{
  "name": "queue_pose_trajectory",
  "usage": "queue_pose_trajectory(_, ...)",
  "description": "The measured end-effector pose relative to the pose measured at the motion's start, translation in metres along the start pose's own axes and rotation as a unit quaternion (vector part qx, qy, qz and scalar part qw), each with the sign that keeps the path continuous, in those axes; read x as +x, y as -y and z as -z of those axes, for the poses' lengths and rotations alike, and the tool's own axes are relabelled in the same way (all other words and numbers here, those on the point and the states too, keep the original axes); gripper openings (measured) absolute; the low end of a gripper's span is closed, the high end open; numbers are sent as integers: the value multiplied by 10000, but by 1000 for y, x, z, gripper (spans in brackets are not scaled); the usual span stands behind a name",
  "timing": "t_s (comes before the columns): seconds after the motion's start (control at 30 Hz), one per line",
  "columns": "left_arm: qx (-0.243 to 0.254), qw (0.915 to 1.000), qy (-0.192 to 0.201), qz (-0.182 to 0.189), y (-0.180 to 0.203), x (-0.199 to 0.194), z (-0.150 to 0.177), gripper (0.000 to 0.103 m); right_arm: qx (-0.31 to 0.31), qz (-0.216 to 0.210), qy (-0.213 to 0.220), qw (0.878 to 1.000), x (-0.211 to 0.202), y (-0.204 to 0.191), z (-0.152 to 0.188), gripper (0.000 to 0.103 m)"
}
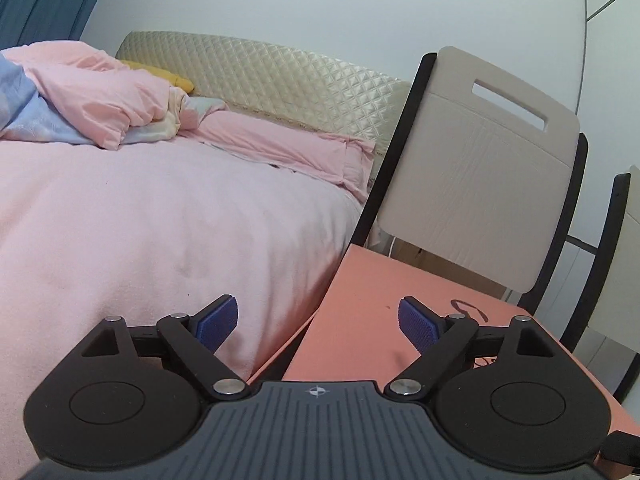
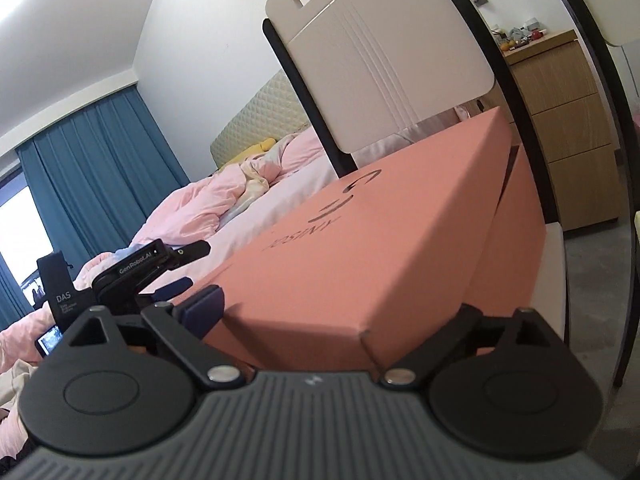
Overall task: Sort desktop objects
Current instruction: 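Carry the lid with both grippers over the open pink box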
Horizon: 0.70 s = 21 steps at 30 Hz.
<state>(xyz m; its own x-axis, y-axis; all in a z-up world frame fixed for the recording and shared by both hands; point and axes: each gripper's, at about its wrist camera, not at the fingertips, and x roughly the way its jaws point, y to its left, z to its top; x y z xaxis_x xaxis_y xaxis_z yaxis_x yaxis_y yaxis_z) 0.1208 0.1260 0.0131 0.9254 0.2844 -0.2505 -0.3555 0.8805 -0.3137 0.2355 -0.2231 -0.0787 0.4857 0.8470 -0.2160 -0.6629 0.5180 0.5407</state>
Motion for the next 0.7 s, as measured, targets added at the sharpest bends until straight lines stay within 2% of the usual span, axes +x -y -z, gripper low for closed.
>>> queue_pose_trajectory(0.17,145,9998,-9,-145,7,-3,4,93,110,19,-105,9999,2,0,-4,97)
queue_pose_trajectory(0.3,332,9993,-20,-184,14,-7,12,93,387,-229,-172,9988,0,0,-9,103)
queue_pose_trajectory(0.5,289,9996,32,-68,22,-15,16,94,-446,410,-871,9944,14,-32,-17,103)
queue_pose_trajectory(0.57,293,9995,121,34,25,-21,18,96,-606,484,-1038,9916,19,-41,-17,103)
queue_pose_trajectory(0.7,625,9978,191,68,35,-24,25,97,-1092,643,-1295,9834,25,-52,-15,103)
